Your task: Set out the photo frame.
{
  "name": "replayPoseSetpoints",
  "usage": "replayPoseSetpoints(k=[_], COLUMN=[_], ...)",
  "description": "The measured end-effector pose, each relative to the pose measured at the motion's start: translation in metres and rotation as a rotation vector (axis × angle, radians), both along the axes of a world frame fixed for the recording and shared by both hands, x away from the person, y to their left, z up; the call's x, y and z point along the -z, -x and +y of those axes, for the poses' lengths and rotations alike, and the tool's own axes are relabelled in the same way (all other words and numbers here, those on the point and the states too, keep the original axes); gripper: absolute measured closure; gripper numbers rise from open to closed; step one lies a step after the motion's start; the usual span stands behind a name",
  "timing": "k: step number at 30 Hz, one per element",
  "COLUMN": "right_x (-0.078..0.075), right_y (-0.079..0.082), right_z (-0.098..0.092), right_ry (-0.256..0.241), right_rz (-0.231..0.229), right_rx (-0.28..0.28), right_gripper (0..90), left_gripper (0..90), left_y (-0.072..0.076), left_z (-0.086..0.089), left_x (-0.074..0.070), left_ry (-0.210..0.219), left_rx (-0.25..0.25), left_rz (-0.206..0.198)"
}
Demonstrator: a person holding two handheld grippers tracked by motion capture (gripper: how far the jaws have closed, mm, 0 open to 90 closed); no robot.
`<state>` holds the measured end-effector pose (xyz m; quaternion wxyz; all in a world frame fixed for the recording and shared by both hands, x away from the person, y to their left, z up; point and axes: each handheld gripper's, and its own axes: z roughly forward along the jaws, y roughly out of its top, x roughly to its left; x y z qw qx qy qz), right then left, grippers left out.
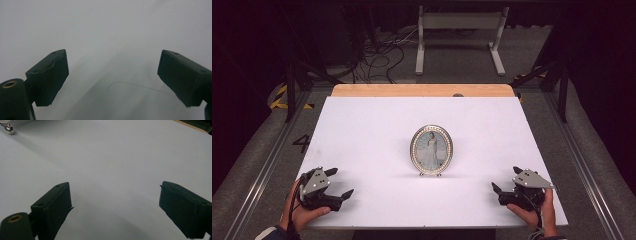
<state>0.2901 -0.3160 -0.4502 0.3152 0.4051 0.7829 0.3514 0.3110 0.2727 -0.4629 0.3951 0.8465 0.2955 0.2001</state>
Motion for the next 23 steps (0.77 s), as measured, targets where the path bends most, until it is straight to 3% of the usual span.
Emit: replayPoseSetpoints(k=[14, 23], right_x=[-0.0005, 0.0003], right_y=[0.0004, 0.0047], right_z=[-0.0013, -0.0073], right_ry=[-0.007, -0.016], right_rz=[-0.01, -0.009], right_rx=[0.007, 0.058], right_gripper=[10.8, 10.8], left_gripper=[11.0, 11.3], left_y=[-0.0021, -0.003], left_z=[0.0022, 0.0017], left_x=[-0.0035, -0.0094], left_ry=[0.027, 0.073], left_rx=[-0.008, -0.024], left_rz=[-0.009, -0.02])
